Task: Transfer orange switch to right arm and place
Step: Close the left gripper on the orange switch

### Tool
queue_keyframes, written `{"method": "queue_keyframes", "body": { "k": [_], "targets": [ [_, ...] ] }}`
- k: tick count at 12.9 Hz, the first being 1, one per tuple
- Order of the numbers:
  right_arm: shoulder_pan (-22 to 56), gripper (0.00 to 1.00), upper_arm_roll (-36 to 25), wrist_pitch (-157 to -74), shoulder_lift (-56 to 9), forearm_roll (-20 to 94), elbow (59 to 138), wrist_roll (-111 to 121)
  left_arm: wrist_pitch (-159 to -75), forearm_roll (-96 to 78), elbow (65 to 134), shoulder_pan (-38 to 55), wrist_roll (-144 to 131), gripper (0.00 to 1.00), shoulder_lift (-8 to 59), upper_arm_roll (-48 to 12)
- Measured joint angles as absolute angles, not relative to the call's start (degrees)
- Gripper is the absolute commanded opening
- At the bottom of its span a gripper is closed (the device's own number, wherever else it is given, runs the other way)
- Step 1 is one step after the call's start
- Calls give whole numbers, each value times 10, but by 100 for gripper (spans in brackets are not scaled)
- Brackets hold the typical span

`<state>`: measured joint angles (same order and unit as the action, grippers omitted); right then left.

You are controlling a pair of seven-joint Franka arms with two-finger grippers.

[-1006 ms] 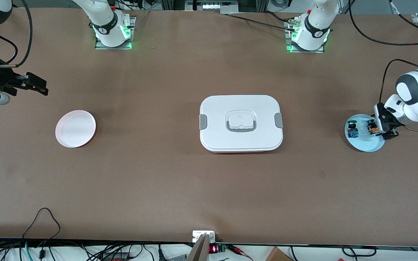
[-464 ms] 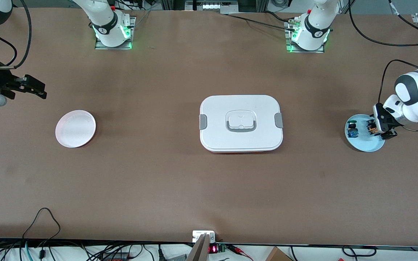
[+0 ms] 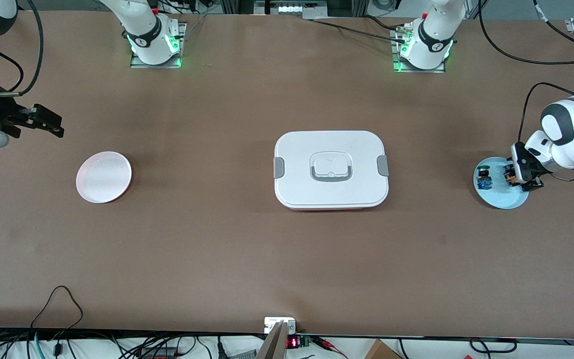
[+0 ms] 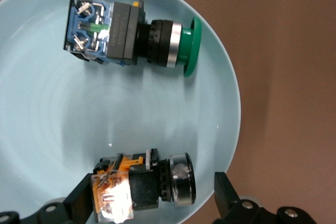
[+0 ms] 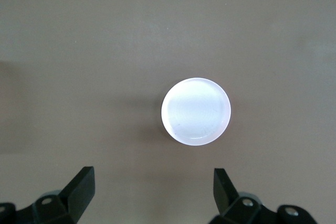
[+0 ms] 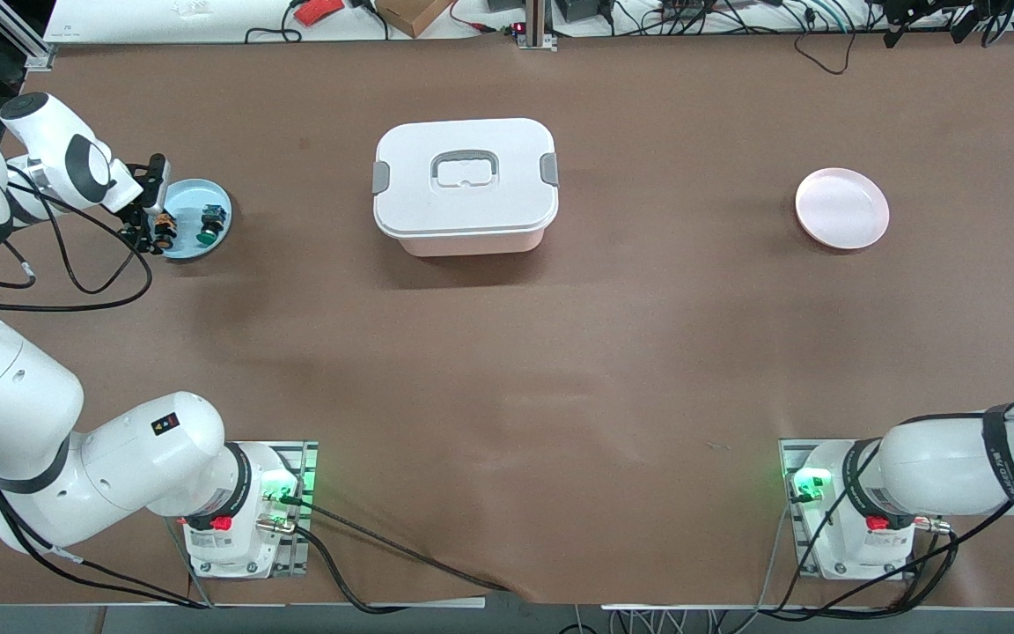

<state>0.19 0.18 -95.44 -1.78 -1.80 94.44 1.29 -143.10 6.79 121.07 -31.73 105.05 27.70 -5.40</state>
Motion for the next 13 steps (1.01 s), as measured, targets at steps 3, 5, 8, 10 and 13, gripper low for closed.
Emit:
{"method": "queue_keyframes", "body": {
  "k": [3, 5, 8, 10, 13],
  "targets": [
    [3, 100, 2, -956, -18, -18, 944, 13, -1429, 68, 1210, -319, 1051, 28, 272, -55],
    [3, 100, 3, -956, -18, -18, 944, 13, -1429, 68, 1209, -319, 1051, 18, 271, -56],
    [2, 100, 3, -956, -18, -18, 944, 13, -1429, 68, 1209, -320, 1052, 20, 271, -57],
    [2, 100, 2, -956, -18, -18, 945, 13, -1429, 68, 1209, -320, 1052, 20, 271, -57],
    [3, 100, 2, -956, -18, -18, 945, 13, -1419, 68, 1204, -320, 1052, 20, 272, -60]
  ]
}}
